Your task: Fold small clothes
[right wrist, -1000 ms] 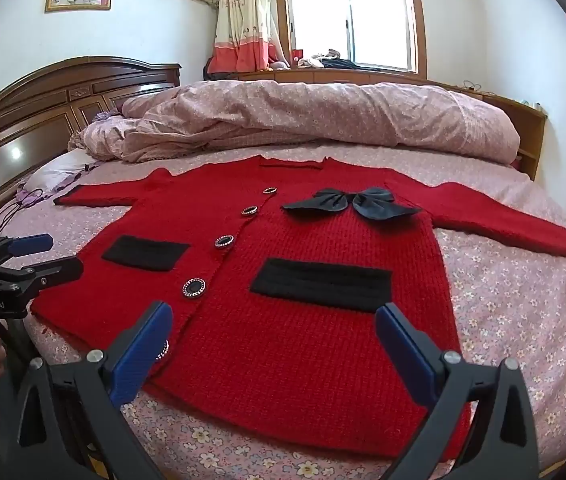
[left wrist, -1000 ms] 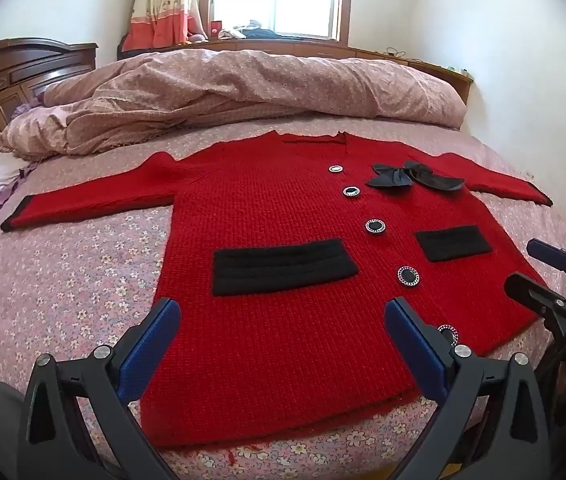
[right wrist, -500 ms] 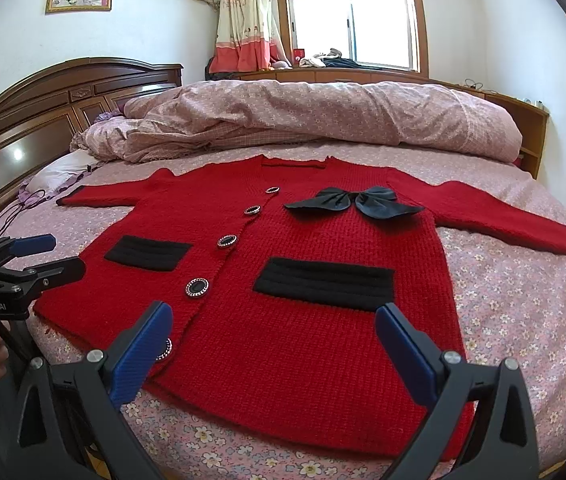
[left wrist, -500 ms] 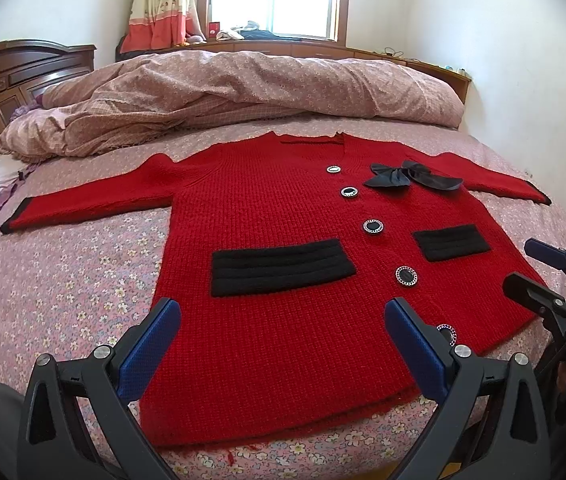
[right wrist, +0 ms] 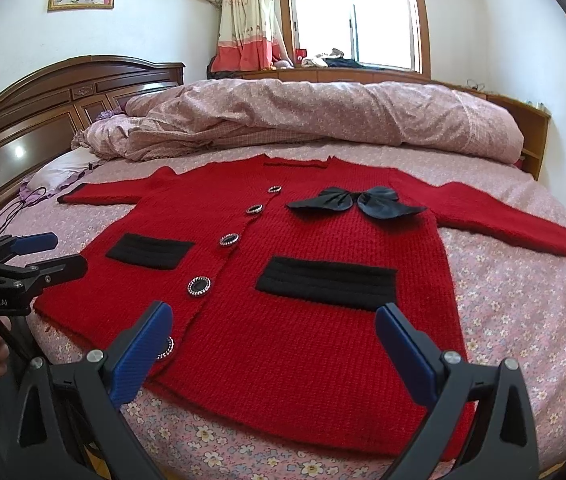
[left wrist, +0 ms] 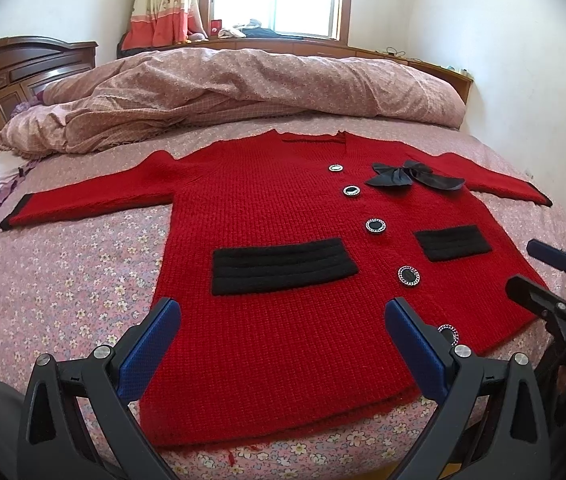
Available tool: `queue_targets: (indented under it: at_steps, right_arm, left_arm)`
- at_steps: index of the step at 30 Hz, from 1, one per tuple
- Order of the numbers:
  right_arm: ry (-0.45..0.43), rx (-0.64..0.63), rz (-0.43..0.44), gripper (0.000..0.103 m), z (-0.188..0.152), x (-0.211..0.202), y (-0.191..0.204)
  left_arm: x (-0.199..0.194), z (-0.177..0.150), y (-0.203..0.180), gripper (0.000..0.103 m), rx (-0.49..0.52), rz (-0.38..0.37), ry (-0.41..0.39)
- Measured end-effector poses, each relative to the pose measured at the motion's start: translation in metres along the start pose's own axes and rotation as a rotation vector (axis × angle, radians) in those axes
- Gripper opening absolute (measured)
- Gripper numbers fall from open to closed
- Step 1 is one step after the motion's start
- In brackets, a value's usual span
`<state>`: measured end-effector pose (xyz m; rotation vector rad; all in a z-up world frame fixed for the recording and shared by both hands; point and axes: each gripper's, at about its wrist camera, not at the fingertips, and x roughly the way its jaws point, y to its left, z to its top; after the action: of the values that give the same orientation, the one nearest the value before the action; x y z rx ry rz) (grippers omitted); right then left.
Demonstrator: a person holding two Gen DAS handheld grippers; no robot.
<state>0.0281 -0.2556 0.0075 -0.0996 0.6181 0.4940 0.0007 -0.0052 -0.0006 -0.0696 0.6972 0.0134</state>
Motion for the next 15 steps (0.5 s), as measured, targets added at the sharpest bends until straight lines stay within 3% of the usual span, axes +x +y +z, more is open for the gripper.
queue_targets:
  at_steps: [15]
  right_arm:
    - [0.006,0.018,0.017,0.103,0.0002,0.0004,-0.004]
  left_arm:
    - [0.0011,0.0001,-0.0009,0.099,0.014,0.011,-0.002]
